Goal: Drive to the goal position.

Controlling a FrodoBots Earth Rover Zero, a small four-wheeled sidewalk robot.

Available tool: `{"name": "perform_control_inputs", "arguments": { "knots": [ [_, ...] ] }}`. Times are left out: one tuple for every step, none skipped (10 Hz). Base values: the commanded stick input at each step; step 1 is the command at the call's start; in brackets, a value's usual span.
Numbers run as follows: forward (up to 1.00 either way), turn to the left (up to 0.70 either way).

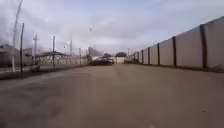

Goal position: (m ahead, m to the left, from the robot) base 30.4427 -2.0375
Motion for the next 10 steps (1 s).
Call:
{"name": "perform_control_inputs", "arguments": {
  "knots": [
    [0.50,0.00],
    [0.50,0.00],
    [0.50,0.00],
    [0.50,0.00],
    [0.50,0.00],
    [0.50,0.00],
    [0.50,0.00],
    [0.50,0.00],
    [0.50,0.00],
    [0.50,0.00]
  ]
}}
